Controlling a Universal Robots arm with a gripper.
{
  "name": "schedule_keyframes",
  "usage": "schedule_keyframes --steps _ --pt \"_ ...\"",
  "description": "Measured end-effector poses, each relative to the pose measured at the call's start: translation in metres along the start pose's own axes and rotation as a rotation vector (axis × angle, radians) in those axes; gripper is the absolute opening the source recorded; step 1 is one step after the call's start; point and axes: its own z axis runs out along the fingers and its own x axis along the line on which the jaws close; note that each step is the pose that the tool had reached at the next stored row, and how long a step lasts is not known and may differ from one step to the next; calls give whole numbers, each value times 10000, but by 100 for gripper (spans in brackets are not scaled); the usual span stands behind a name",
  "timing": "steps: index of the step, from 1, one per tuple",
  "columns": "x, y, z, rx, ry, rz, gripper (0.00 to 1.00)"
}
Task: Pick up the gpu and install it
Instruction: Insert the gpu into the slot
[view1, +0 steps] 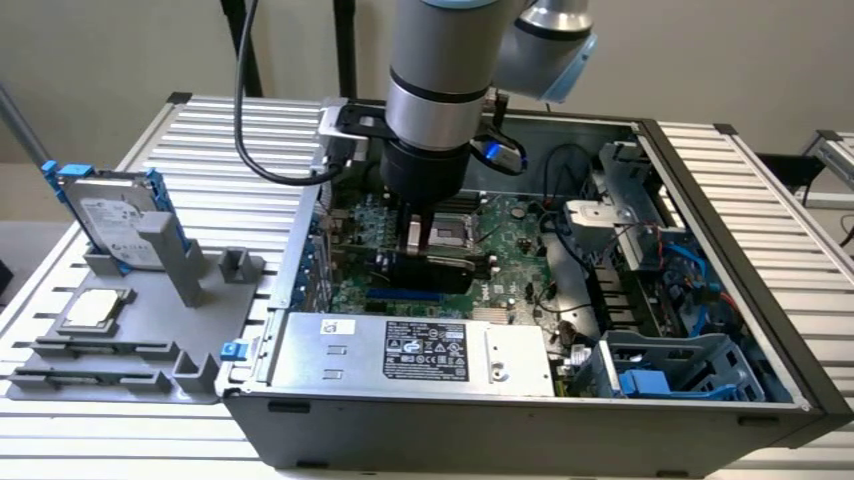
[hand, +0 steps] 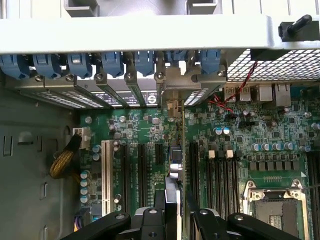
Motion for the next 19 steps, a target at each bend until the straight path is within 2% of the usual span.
schedule_keyframes --steps 6,14,19 --pt "0 6 17 0 -13 -62 27" --pt "0 6 27 -4 0 -269 27" --pt "-8 7 31 -4 -17 -282 27"
